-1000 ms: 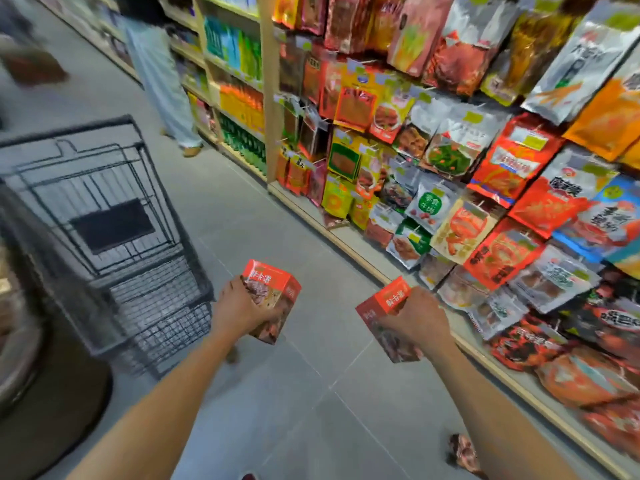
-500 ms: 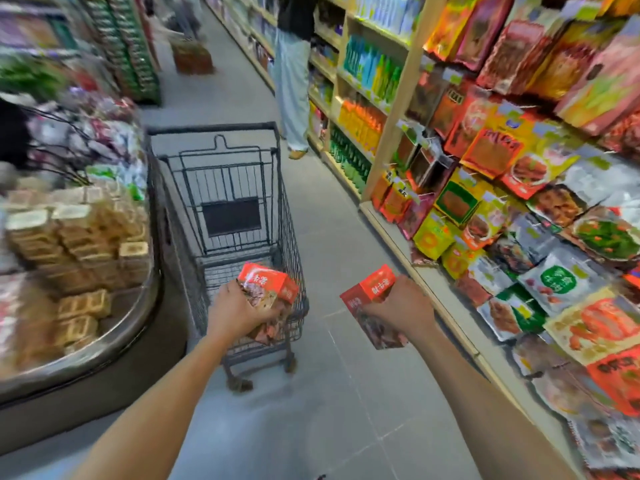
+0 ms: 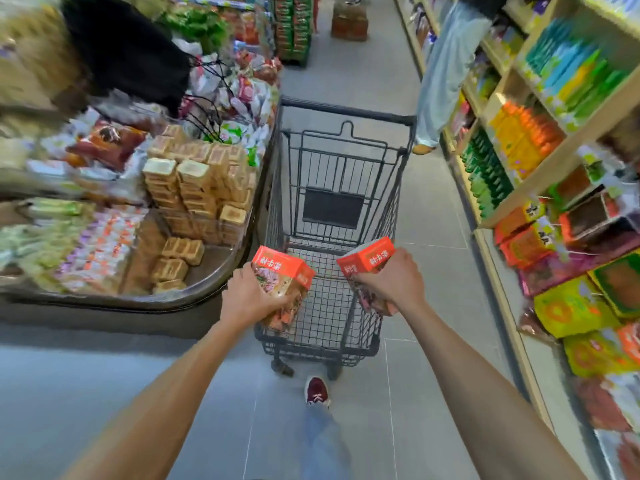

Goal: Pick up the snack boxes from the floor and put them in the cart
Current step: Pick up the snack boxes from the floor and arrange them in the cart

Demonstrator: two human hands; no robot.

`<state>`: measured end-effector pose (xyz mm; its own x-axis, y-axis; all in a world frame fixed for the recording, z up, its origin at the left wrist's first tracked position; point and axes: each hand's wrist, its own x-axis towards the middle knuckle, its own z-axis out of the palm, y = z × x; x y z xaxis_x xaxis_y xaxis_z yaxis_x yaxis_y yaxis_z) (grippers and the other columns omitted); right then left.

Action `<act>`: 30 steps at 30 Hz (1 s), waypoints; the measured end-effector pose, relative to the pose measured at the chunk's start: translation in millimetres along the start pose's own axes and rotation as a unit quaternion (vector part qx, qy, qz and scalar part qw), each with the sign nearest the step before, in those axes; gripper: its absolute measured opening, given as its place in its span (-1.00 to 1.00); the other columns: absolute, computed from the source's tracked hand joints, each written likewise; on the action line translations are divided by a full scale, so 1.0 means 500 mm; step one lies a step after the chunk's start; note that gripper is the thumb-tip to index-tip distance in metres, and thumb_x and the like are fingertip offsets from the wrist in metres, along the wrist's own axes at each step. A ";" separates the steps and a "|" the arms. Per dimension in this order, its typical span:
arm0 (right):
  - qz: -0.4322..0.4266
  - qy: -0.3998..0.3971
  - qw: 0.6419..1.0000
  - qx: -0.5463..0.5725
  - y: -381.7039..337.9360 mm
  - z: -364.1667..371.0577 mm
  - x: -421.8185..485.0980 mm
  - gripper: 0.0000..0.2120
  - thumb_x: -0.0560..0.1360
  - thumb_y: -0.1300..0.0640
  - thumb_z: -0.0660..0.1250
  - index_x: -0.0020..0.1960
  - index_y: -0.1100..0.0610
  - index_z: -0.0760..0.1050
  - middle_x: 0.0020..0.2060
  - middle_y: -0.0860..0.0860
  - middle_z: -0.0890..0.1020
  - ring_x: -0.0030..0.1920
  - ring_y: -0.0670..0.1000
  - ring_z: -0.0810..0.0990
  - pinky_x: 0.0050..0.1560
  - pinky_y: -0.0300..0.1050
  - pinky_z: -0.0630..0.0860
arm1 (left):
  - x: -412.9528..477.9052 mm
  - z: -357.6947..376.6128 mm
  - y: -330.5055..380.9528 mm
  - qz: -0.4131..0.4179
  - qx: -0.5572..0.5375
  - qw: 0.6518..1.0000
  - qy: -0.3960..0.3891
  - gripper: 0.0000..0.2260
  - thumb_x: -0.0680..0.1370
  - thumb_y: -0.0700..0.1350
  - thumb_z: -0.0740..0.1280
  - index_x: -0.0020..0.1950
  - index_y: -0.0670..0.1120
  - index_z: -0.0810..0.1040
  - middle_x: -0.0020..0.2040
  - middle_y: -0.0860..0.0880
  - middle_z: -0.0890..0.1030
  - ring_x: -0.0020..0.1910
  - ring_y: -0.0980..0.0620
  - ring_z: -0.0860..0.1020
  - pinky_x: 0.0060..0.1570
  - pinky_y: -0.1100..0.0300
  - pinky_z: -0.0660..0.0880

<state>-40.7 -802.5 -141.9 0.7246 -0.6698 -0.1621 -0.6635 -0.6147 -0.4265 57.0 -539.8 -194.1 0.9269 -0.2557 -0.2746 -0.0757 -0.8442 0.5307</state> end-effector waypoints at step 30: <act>0.203 -0.112 0.948 0.216 -0.157 0.637 0.578 -0.11 0.09 -0.17 0.60 0.23 0.14 0.25 0.14 0.10 0.53 0.20 0.17 0.53 0.17 0.15 0.56 | 0.184 0.268 0.006 -0.154 -0.107 0.975 -0.117 0.02 0.09 0.49 0.35 0.47 0.24 0.07 0.16 0.32 0.24 0.25 0.29 0.31 0.25 0.28 0.29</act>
<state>280.2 -815.4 -438.6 0.4786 -0.6798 -0.5558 -0.7937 -0.0642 -0.6049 92.9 -628.9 -325.2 0.7831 -0.1275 -0.6087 0.2943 -0.7863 0.5432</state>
